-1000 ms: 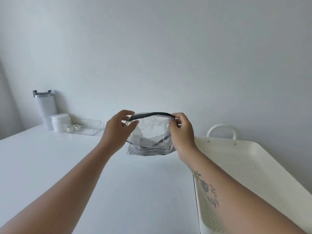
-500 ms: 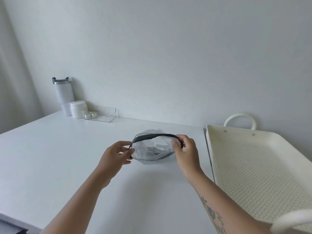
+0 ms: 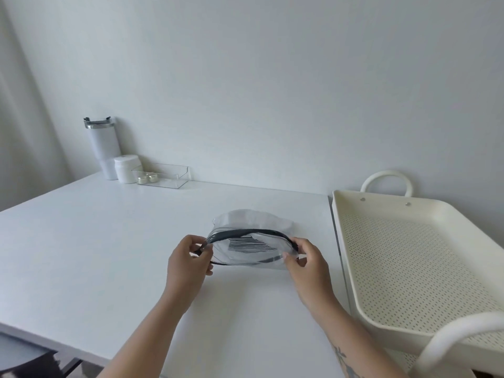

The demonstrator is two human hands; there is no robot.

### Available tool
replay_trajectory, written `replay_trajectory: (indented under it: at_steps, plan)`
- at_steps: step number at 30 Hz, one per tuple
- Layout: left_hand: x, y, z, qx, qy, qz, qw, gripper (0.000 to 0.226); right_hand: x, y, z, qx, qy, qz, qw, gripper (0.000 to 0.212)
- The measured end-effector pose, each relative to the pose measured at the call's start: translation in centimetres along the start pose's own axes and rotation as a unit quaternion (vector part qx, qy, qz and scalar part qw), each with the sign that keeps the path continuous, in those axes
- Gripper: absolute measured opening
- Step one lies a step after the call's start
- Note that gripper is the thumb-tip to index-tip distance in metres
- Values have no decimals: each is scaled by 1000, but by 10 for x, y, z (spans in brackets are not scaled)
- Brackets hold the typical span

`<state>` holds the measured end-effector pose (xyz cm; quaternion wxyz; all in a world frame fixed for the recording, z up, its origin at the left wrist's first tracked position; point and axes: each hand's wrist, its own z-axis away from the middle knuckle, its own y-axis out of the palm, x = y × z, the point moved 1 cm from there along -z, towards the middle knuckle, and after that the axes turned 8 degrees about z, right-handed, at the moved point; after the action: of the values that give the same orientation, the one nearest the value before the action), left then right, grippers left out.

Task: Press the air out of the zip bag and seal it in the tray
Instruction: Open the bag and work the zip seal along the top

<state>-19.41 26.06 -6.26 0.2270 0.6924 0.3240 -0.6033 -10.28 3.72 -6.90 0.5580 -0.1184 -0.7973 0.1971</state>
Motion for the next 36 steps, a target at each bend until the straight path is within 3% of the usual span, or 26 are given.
replay_trajectory:
  at_steps: [7, 11, 14, 16, 19, 22, 28, 36]
  plan:
    - [2, -2, 17, -32, -8, -29, 999, 18, 1, 1, 8, -51, -16, 53, 997, 19]
    - [4, -6, 19, -2, -20, 33, 999, 5, 4, -5, 13, 31, 47, -134, 989, 25]
    - [6, -13, 18, 28, -34, 78, 996, 18, 2, -6, 18, 110, 82, -283, 949, 26]
    - [5, -18, 17, 40, -40, 111, 992, 28, 0, -7, 19, 143, 86, -326, 931, 28]
    - [5, -23, 16, 51, -43, 146, 987, 38, 0, -7, 23, 153, 70, -287, 943, 30]
    - [7, -25, 16, 61, -26, 147, 987, 24, 1, -4, 23, 120, 39, -217, 968, 24]
    - [7, -24, 19, 50, -15, 94, 994, 22, 4, -1, 14, 57, -2, -94, 994, 15]
    - [9, -11, 23, 21, 4, 21, 1000, 27, 10, 4, 4, -32, 106, -108, 988, 12]
